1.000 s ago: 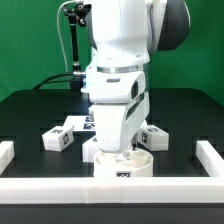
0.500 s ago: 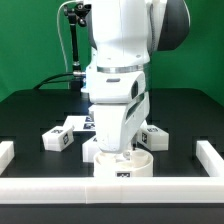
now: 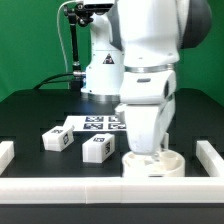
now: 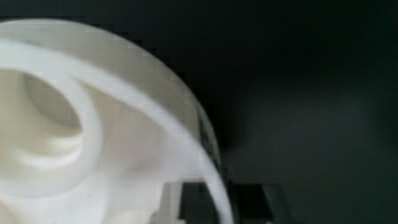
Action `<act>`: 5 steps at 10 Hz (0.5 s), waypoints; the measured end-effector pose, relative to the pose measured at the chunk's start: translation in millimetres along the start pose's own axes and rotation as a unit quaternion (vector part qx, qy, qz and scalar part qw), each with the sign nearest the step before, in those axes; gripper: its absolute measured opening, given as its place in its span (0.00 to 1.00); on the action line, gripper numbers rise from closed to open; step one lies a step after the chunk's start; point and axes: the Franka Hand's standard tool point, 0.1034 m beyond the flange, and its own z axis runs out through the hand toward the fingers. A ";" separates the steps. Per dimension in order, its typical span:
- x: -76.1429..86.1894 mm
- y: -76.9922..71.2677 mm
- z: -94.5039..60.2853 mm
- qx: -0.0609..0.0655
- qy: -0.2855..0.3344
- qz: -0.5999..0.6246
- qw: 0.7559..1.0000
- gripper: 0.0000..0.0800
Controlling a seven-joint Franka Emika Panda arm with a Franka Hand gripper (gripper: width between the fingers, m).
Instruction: Assemble stool
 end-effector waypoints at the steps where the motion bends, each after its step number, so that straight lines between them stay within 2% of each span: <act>1: 10.6 -1.1 2.2 -0.006 0.005 0.004 1.000 0.04; 5: 33.7 -4.1 5.2 -0.008 0.008 0.022 1.000 0.04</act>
Offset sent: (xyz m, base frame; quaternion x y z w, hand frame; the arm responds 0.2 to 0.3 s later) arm 0.0141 0.0285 -0.0072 -0.0092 0.0005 0.0218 0.9997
